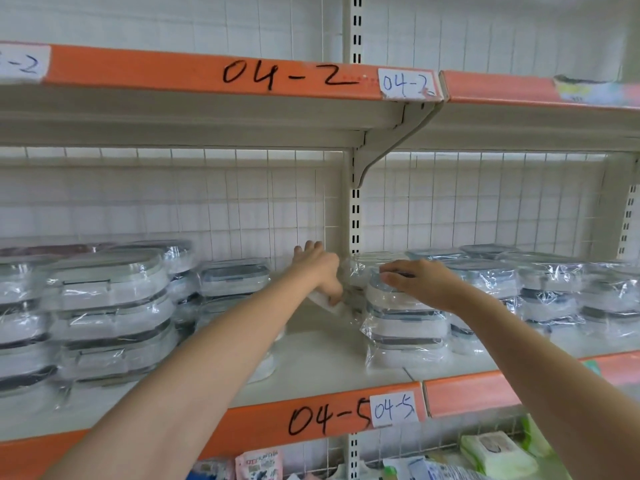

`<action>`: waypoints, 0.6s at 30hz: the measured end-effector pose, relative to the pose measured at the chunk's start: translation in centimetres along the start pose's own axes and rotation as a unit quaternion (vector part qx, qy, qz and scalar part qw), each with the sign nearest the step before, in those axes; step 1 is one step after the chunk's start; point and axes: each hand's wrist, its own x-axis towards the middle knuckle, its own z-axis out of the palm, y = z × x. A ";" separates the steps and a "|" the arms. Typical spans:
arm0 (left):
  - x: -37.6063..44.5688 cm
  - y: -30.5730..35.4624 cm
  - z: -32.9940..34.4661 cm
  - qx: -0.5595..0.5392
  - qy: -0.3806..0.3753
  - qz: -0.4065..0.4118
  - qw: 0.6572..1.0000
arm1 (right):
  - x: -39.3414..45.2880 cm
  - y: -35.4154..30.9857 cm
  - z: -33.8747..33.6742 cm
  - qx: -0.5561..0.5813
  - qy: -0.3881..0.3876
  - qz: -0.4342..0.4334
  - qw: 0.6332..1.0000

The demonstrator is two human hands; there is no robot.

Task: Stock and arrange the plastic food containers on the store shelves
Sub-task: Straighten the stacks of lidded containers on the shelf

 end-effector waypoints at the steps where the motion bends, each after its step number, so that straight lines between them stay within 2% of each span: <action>1: -0.4 -0.2 -0.7 0.005 0.010 0.012 1.000 | 0.1 0.0 0.0 -0.008 0.003 0.001 1.000; 4: -2.3 -1.9 -2.3 -0.012 0.042 0.032 0.999 | 0.3 -0.2 0.1 -0.036 0.002 -0.001 0.999; 8: -5.7 -5.4 -4.2 -0.109 0.048 0.017 0.993 | 0.0 -0.5 0.3 -0.052 0.007 -0.008 0.999; 10: -7.2 -7.2 -4.8 -0.139 0.023 0.004 0.990 | -0.4 -0.7 0.2 -0.059 0.018 -0.007 0.998; 13: -9.2 -9.3 -5.0 -0.119 -0.021 -0.016 0.993 | -0.9 -1.2 0.2 -0.058 0.017 -0.017 0.998; 18: -11.3 -11.0 -4.2 -0.050 -0.168 -0.038 0.984 | -1.3 -1.1 -0.3 -0.006 -0.018 -0.005 1.000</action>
